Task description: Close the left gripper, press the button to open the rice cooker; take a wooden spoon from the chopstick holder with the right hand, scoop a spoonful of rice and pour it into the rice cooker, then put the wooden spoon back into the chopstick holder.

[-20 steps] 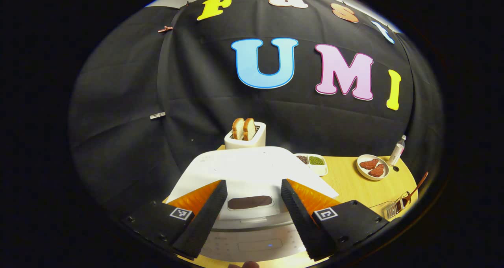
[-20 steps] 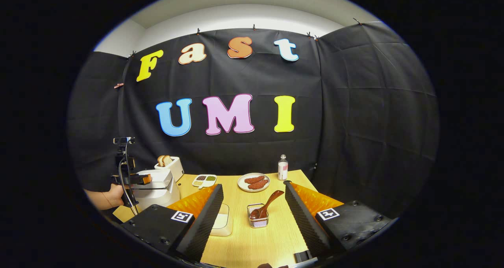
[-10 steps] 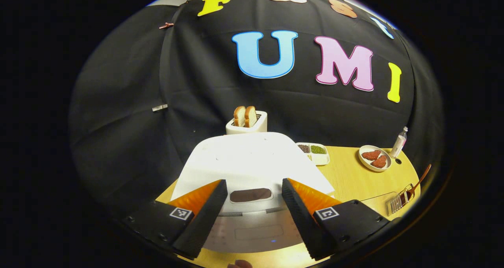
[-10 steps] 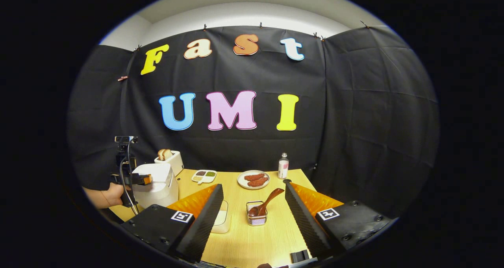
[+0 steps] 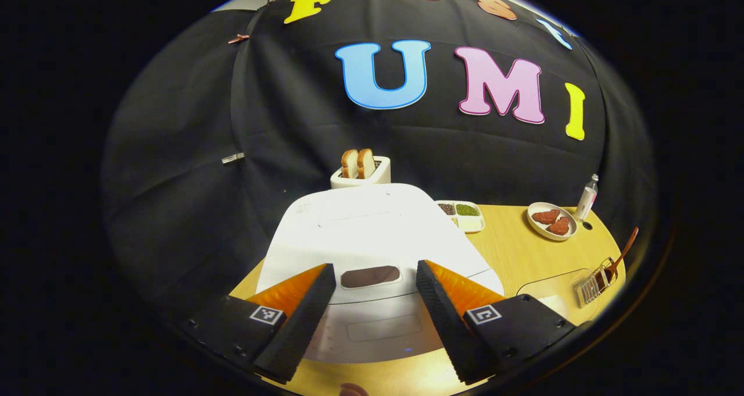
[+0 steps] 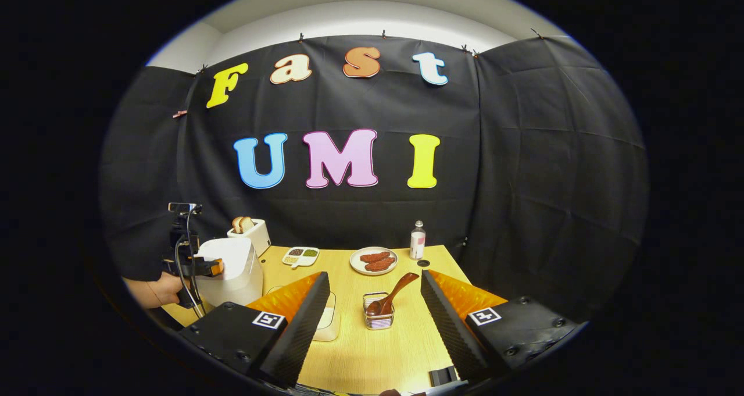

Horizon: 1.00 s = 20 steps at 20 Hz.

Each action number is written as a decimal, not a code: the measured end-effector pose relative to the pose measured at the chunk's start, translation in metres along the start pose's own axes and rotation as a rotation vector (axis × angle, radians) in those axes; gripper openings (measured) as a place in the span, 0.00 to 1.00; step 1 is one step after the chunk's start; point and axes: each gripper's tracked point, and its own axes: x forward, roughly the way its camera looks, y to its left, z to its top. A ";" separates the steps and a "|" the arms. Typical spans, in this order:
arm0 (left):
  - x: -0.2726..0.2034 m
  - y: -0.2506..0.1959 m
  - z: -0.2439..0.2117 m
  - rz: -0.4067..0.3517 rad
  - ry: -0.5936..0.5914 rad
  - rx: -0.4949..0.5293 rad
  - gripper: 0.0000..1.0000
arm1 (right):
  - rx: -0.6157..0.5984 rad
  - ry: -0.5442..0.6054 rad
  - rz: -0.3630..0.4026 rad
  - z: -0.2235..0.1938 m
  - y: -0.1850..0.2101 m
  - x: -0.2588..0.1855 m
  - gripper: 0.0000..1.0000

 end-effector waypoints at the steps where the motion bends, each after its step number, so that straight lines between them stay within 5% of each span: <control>1: 0.000 0.001 -0.001 -0.001 0.003 -0.002 1.00 | 0.003 0.001 0.000 0.000 0.000 0.000 0.98; 20: -0.021 0.006 0.021 -0.014 -0.051 0.031 0.96 | 0.007 -0.012 0.020 0.003 0.005 -0.003 0.98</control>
